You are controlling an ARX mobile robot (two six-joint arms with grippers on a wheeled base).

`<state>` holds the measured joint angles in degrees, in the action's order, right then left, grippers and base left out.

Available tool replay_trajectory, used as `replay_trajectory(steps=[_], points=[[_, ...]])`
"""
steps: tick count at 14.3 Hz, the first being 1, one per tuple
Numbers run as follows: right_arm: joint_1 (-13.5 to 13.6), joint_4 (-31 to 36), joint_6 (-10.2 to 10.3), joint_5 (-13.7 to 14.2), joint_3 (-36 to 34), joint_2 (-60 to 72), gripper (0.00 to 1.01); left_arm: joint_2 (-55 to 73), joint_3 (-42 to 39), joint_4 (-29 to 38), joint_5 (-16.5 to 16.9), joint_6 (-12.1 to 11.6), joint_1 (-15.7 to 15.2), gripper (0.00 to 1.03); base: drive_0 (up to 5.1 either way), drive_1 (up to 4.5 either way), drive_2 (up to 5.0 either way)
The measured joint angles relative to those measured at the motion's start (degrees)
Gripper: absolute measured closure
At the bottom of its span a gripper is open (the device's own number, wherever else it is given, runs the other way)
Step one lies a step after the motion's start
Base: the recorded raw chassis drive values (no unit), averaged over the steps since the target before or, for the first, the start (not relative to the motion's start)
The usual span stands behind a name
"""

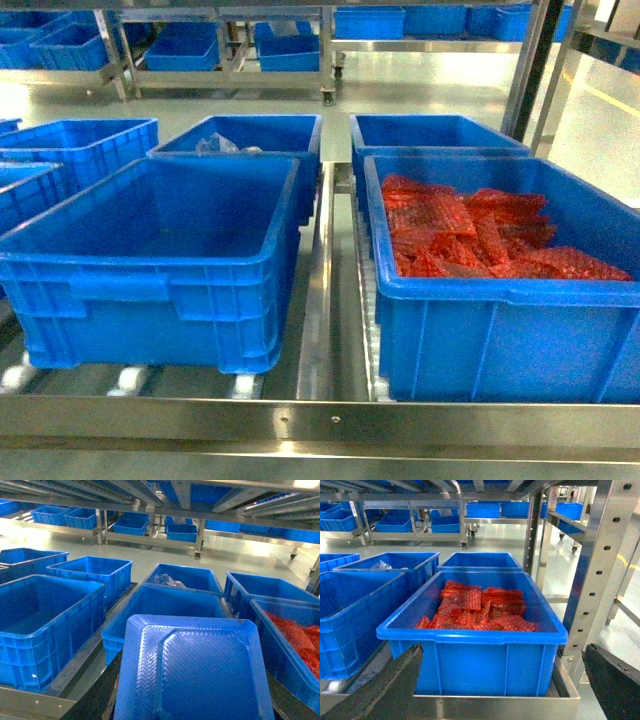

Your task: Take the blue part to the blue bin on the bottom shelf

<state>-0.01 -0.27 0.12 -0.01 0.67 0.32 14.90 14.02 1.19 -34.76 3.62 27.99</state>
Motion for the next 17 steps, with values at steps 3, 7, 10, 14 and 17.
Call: replay_trajectory(steps=[3,7,10,14,17], points=[[0.00,0.00,0.00,-0.02,0.00,0.00,0.03,0.00,0.02,0.02,0.04,0.00,0.00,0.60,0.0,0.00,0.0],[0.00,-0.09,0.02,0.02,0.00,0.00,0.03,0.00,0.00,-0.07,0.07,0.00,0.00,0.60,0.0,0.00,0.0],[0.00,-0.04,0.02,0.02,0.00,0.00,0.03,0.00,0.00,-0.02,0.04,0.00,0.00,0.60,0.0,0.00,0.0],[0.00,0.20,0.02,0.00,0.00,0.00,0.03,-0.09,0.00,0.15,0.04,0.00,0.00,0.60,0.0,0.00,0.0],[0.00,0.02,0.02,0.02,0.00,0.00,0.03,-0.11,0.00,0.07,0.02,0.00,0.00,0.60,0.0,0.00,0.0]])
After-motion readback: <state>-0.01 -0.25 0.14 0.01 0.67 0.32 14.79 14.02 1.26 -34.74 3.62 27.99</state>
